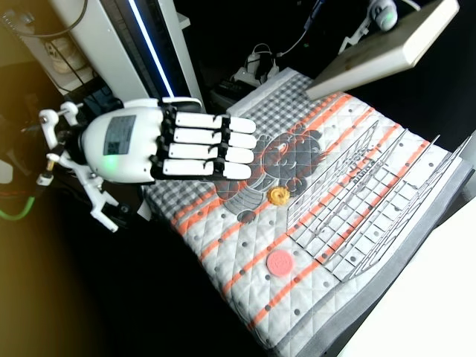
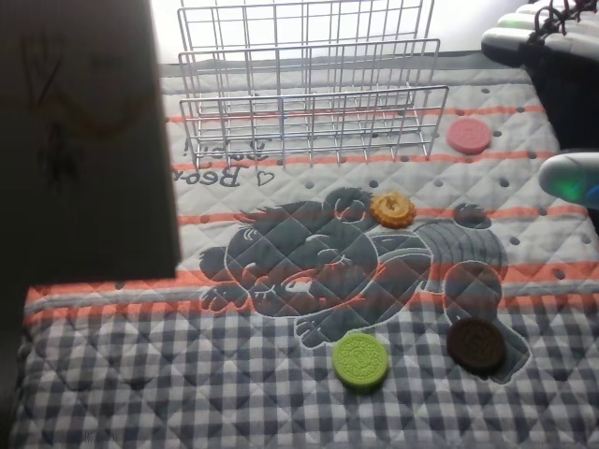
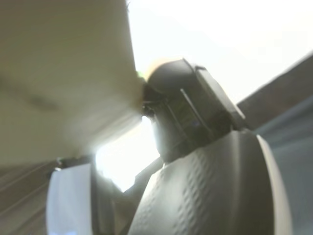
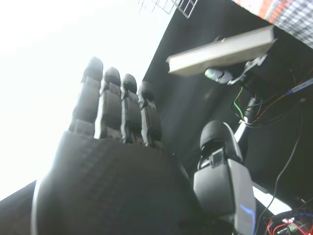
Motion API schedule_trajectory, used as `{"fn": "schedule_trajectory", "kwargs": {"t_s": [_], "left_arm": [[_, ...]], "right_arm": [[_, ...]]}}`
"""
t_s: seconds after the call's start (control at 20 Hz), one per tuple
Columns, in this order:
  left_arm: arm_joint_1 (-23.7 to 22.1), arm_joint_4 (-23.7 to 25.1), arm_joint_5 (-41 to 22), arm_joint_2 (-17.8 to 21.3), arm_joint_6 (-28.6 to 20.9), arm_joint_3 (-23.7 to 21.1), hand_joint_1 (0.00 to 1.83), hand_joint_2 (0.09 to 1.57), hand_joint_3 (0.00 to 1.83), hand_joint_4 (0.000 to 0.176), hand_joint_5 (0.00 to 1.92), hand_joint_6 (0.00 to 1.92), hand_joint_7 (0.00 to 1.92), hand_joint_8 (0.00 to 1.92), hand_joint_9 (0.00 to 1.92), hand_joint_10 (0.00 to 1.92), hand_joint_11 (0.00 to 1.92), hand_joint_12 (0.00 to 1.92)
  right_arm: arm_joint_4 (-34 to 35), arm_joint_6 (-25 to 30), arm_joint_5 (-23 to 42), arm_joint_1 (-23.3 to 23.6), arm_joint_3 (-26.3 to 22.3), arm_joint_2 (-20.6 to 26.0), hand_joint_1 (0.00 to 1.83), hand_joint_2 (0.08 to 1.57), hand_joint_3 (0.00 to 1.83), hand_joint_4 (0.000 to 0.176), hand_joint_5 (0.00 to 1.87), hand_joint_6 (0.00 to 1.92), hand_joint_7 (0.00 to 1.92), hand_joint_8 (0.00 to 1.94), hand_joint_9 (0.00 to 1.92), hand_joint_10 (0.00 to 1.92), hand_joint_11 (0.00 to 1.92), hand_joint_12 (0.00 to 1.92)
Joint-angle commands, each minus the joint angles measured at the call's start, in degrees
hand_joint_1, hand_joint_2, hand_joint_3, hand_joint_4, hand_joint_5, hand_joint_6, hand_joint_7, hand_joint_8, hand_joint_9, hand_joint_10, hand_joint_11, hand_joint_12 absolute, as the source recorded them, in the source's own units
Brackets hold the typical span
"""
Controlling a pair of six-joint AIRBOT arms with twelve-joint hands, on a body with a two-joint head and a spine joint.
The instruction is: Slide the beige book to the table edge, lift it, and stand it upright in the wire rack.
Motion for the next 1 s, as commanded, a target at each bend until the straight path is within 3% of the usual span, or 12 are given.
{"fn": "schedule_trajectory", "kwargs": {"t_s": [0.0, 0.1, 0.2, 0.4, 0.5, 0.8, 0.95], "left_arm": [[-1.53, -0.58, -8.83, 0.64, -0.42, 0.23, 1.08, 1.25, 0.0, 0.0, 0.75, 1.32, 0.97, 1.25, 0.93, 1.69, 0.91, 1.92], [-6.63, 1.81, -8.92, 0.48, 1.86, 0.27, 1.07, 1.27, 0.0, 0.0, 0.71, 1.39, 0.93, 1.3, 0.95, 1.76, 0.93, 1.92], [-10.78, 3.7, -7.79, -0.45, 3.63, 1.14, 1.08, 1.27, 0.0, 0.0, 0.72, 1.37, 0.96, 1.28, 1.01, 1.63, 0.96, 1.85], [-19.98, 7.67, -5.89, -3.32, 3.77, 4.05, 1.09, 1.25, 0.0, 0.0, 0.75, 1.34, 1.01, 1.31, 1.09, 1.62, 1.07, 1.86], [-23.45, 9.06, -4.88, -4.43, 4.09, 5.11, 1.09, 1.25, 0.0, 0.0, 0.75, 1.33, 1.0, 1.27, 1.07, 1.58, 1.04, 1.84], [-39.18, 17.68, 5.29, -9.76, 6.59, 9.96, 1.08, 1.28, 0.0, 0.0, 0.7, 1.41, 1.0, 1.32, 1.1, 1.64, 1.07, 1.9], [-41.72, 17.73, 8.29, -10.82, 10.04, 10.61, 1.08, 1.28, 0.0, 0.0, 0.7, 1.4, 0.96, 1.27, 1.07, 1.63, 1.04, 1.89]], "right_arm": [[2.2, 0.05, 7.53, 0.22, -0.04, 0.02, 0.03, 1.21, 0.0, 0.0, 0.19, 0.0, 0.18, 0.0, 0.18, 0.01, 0.16, 0.19], [2.52, -0.17, 7.58, -0.03, -0.03, -0.12, 0.02, 1.21, 0.0, 0.0, 0.2, 0.01, 0.2, 0.01, 0.21, 0.02, 0.19, 0.2], [2.89, -0.3, 7.58, -0.46, -0.02, -0.26, 0.0, 1.23, 0.01, 0.0, 0.2, 0.0, 0.21, 0.01, 0.21, 0.02, 0.19, 0.2], [3.54, -0.31, 7.78, -1.34, -0.1, -0.28, 0.02, 1.24, 0.01, 0.0, 0.2, 0.0, 0.21, 0.0, 0.22, 0.01, 0.19, 0.2], [3.73, -0.31, 7.84, -1.48, -0.06, -0.4, 0.04, 1.25, 0.01, 0.0, 0.2, 0.0, 0.2, 0.0, 0.23, 0.01, 0.22, 0.19], [3.91, -0.3, 8.03, -1.81, 0.53, -1.44, 0.0, 1.25, 0.0, 0.0, 0.24, 0.01, 0.26, 0.02, 0.31, 0.02, 0.32, 0.23], [3.93, -0.23, 8.11, -1.81, 0.94, -1.99, 0.0, 1.24, 0.0, 0.0, 0.26, 0.0, 0.28, 0.0, 0.33, 0.0, 0.36, 0.2]]}}
